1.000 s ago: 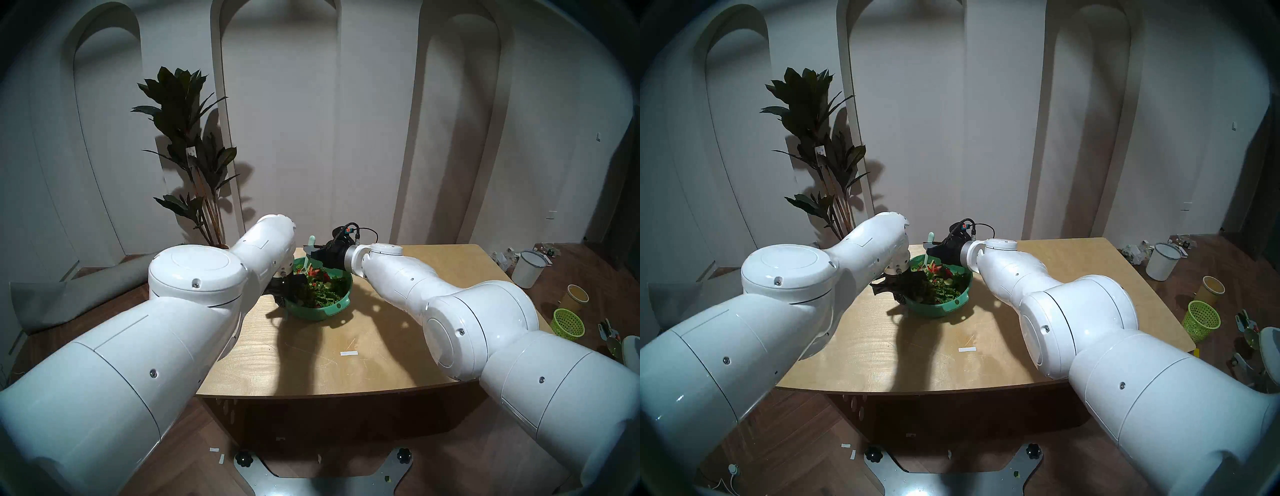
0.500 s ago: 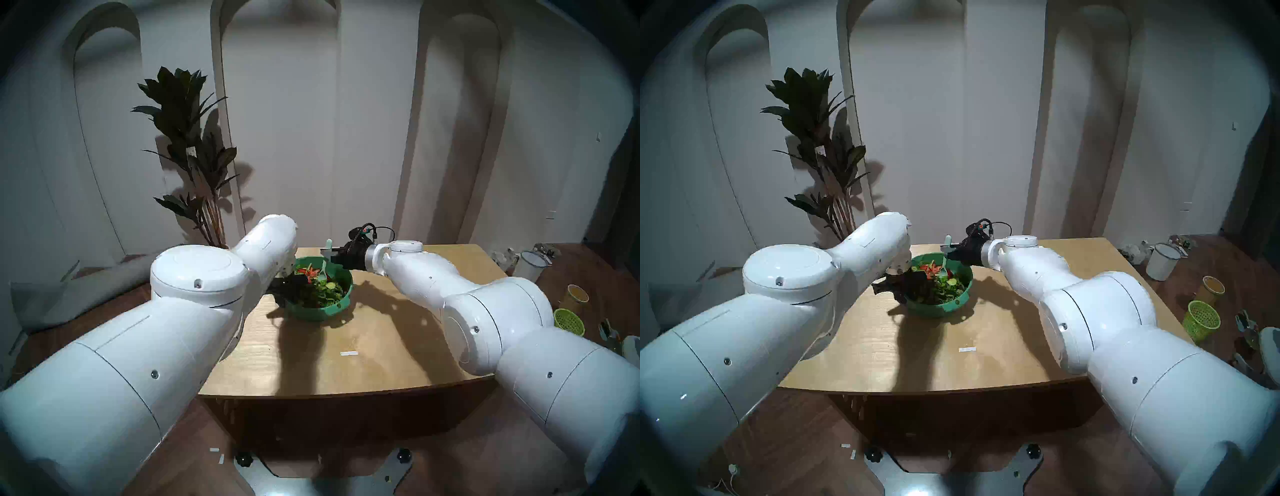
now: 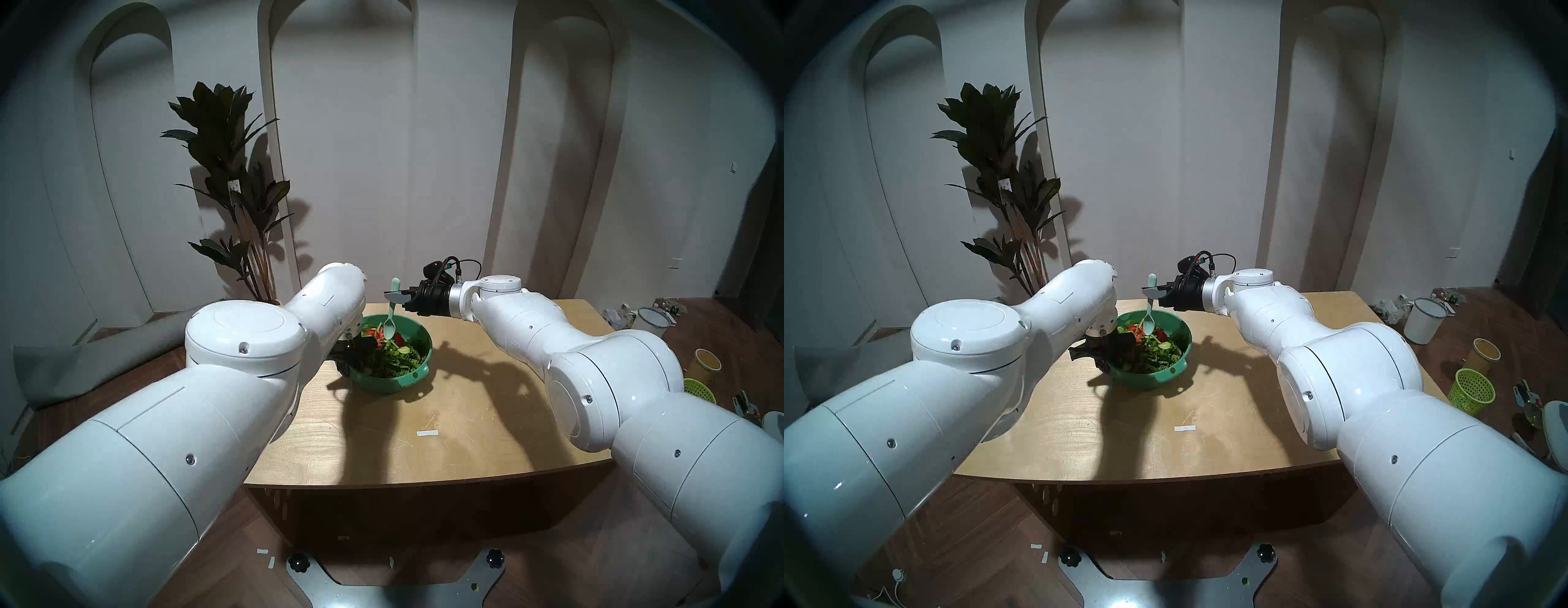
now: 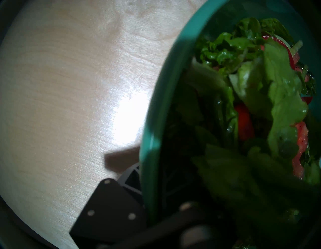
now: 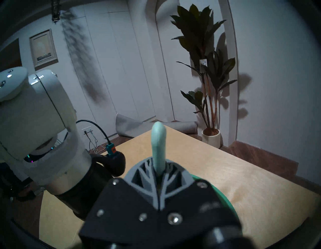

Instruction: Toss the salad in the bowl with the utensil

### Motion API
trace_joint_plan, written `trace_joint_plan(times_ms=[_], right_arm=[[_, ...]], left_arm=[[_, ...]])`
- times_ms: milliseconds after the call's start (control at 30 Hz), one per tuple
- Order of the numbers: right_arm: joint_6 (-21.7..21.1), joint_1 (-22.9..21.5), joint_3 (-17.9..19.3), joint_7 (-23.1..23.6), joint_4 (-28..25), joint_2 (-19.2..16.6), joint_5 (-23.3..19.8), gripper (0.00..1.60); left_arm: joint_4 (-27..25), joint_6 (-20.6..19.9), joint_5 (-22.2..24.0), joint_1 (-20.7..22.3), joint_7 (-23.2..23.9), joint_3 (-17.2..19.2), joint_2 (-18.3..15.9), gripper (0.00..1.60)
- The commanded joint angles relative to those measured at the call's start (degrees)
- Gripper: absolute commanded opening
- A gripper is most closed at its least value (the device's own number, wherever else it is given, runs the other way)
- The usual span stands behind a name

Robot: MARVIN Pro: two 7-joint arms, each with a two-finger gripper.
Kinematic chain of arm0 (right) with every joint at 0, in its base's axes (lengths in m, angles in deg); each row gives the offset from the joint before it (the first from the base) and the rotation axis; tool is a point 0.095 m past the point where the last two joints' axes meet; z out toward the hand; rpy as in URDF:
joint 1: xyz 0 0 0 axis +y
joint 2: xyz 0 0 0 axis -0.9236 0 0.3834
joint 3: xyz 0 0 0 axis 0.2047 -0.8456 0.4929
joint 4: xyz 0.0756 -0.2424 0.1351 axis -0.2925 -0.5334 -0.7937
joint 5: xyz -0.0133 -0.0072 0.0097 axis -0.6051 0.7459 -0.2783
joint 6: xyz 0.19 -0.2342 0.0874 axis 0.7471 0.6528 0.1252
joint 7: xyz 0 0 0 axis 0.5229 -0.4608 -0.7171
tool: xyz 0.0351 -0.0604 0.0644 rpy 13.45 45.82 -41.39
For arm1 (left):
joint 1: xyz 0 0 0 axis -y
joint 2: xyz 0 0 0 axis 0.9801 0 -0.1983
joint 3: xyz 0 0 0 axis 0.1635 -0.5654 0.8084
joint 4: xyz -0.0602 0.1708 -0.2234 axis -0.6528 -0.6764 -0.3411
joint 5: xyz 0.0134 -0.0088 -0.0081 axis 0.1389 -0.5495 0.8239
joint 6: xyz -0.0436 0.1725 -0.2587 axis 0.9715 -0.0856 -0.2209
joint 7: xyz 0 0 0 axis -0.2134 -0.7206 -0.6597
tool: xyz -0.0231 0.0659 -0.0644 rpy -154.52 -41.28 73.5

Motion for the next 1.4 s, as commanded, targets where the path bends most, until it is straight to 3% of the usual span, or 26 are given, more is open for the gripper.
trace_joint_plan(times_ms=[0, 433, 1233, 1367], right_arm=[[3.06, -4.05, -1.11, 3.84, -4.31, -2.93, 1.26, 0.00], [6.34, -5.04, -2.35, 11.04, -8.57, -8.03, 3.59, 0.00], [8.03, 3.85, -1.54, 25.39, -10.05, -8.88, 1.83, 0.00], [8.62, 5.24, -1.26, 25.47, -10.68, -8.17, 1.22, 0.00]], left_arm=[[0.54, -0.27, -0.07, -1.53, -0.32, -0.05, 0.68, 0.00], [0.55, -0.27, -0.43, -1.55, -0.28, -0.05, 0.74, 0.00], [0.56, -0.27, -0.92, -1.51, -0.22, -0.05, 0.81, 0.00], [0.56, -0.27, -0.99, -1.55, -0.23, -0.05, 0.85, 0.00]])
